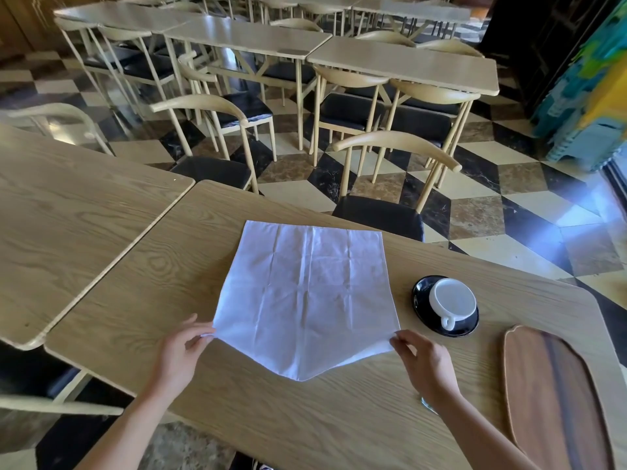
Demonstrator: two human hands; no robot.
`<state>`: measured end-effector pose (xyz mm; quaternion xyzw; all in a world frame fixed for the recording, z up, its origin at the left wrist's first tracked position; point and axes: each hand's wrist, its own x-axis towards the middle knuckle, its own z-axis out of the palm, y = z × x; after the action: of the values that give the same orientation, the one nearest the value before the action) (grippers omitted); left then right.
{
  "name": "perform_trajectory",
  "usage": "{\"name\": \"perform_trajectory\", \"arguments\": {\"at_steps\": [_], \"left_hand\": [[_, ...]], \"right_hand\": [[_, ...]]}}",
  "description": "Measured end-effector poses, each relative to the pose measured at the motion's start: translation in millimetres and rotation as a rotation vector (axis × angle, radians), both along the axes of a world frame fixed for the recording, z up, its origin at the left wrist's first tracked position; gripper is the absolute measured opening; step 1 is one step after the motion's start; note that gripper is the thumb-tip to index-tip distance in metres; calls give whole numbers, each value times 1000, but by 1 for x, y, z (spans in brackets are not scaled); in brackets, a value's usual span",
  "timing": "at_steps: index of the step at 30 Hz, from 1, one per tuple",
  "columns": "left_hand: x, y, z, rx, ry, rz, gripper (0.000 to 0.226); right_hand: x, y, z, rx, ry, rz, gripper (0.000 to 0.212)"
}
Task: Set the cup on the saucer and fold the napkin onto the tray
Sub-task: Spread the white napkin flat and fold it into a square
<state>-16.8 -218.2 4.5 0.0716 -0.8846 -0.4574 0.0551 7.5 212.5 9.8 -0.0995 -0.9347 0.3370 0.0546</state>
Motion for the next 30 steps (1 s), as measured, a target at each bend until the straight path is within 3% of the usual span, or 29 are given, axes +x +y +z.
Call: {"name": "perform_trajectory", "arguments": {"at_steps": [3, 8, 11, 16, 24, 30], "left_hand": [[0, -6, 10, 24, -20, 29, 19], [-1, -13, 21, 111, -57, 57, 12], [1, -16, 23, 169, -43, 75, 20], [-8, -8, 21, 198, -26, 78, 11], [-50, 7, 18, 273, 0, 299, 9], [-88, 13, 18, 319, 15, 351, 10]], "right_hand": [[3, 6, 0, -34, -11, -27, 5], [4, 19, -3, -72, -39, -71, 35], [0, 25, -1, -110, -36, -97, 33], [-17, 25, 5, -142, -39, -88, 22], [-63, 19, 9, -105, -47, -101, 18], [-102, 15, 12, -118, -69, -139, 29]]}}
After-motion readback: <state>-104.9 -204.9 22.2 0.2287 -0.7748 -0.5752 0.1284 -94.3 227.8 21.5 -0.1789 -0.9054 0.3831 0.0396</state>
